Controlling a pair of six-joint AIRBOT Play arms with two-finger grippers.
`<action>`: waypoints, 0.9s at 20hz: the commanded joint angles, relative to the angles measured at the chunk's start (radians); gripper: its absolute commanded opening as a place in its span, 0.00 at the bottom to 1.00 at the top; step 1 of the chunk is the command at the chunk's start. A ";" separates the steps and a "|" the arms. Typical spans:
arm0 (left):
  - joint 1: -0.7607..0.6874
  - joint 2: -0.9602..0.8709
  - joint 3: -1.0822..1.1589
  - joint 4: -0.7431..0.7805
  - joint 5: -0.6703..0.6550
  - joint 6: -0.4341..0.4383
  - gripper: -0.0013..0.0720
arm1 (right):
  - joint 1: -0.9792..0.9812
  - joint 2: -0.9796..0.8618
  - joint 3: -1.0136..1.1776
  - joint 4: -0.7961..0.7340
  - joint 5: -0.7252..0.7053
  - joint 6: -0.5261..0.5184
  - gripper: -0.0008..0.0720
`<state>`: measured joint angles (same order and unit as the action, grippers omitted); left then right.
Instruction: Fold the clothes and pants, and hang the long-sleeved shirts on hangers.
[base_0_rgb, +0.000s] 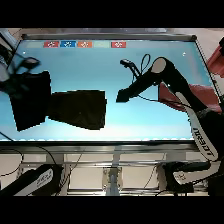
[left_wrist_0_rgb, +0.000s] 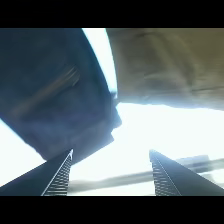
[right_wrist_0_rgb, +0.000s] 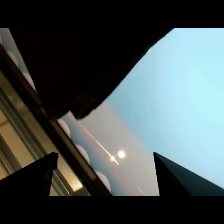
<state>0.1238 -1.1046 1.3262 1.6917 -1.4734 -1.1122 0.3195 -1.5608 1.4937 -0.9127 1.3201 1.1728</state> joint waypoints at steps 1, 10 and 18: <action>0.197 0.043 -0.001 -0.060 0.011 -0.147 0.80 | -0.029 -0.056 -0.085 0.168 -0.216 -0.011 0.94; 0.352 0.042 -0.208 -0.077 0.072 -0.182 0.82 | 0.030 -0.299 -0.085 0.249 -0.253 -0.008 0.94; 0.352 0.041 -0.314 -0.077 0.116 -0.182 0.87 | 0.083 -0.336 -0.072 0.292 -0.325 -0.002 0.91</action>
<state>0.4740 -1.0634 1.0321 1.6142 -1.3716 -1.2938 0.3820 -1.8782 1.4120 -0.6369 1.0203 1.1645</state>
